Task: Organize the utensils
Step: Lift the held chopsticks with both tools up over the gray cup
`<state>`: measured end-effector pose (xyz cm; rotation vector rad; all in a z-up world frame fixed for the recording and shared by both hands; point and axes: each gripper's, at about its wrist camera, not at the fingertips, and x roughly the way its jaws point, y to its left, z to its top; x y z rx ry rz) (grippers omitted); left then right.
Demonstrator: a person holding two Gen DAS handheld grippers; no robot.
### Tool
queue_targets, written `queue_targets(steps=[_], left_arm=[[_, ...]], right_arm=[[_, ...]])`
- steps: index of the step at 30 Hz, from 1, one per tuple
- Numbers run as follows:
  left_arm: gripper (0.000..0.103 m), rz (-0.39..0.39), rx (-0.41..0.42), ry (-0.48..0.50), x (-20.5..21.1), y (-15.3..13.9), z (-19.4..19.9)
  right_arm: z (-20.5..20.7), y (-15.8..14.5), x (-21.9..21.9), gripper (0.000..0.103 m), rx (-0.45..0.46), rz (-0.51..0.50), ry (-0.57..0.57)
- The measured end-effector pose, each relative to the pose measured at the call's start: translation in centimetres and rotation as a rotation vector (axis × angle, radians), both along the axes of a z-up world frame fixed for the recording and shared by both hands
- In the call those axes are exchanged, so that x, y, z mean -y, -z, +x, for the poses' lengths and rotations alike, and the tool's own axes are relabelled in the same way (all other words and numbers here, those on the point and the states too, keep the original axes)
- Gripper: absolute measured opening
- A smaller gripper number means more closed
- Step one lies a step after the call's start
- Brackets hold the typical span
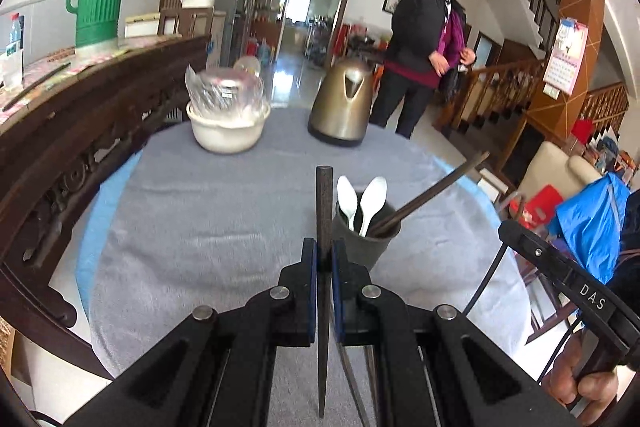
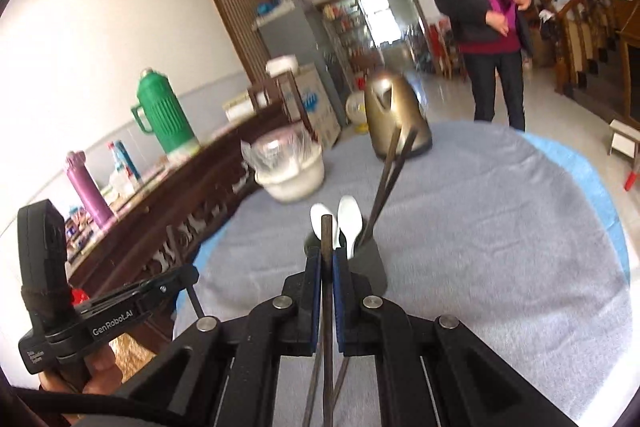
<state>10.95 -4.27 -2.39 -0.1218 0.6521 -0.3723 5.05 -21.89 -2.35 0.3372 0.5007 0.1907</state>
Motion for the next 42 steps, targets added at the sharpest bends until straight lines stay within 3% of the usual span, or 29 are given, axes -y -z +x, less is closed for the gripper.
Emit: queue_targets(steps=[5,21,33,37,42], left_arm=[[0.007,-0.011,0.032,-0.009,-0.2,-0.9,-0.6],[0.007,-0.036,0.088,-0.026,-0.4,-3.5,-0.8],[0.007,-0.02,0.11,-0.031,-0.2,-4.2,-1.0],[0.007,-0.005,0.135,-0.015,0.4,-5.9,-0.3],[0.007,-0.023,0.23,-0.007,1.3,-9.7,1.2]], right_arm=[[-1.0,-1.3,0.0,0.006,0.078,0.023,0.028],[-3.1,-4.6,0.6,0.006,0.203,0.05,0.088],[-3.2,-5.1,1.1,0.006,0.211,0.041,0.122],[-3.0,-6.7,1.7,0.006,0.245,0.036,0.141],[-1.8,-10.2,1.8,0.006,0.323,-0.007,0.167]])
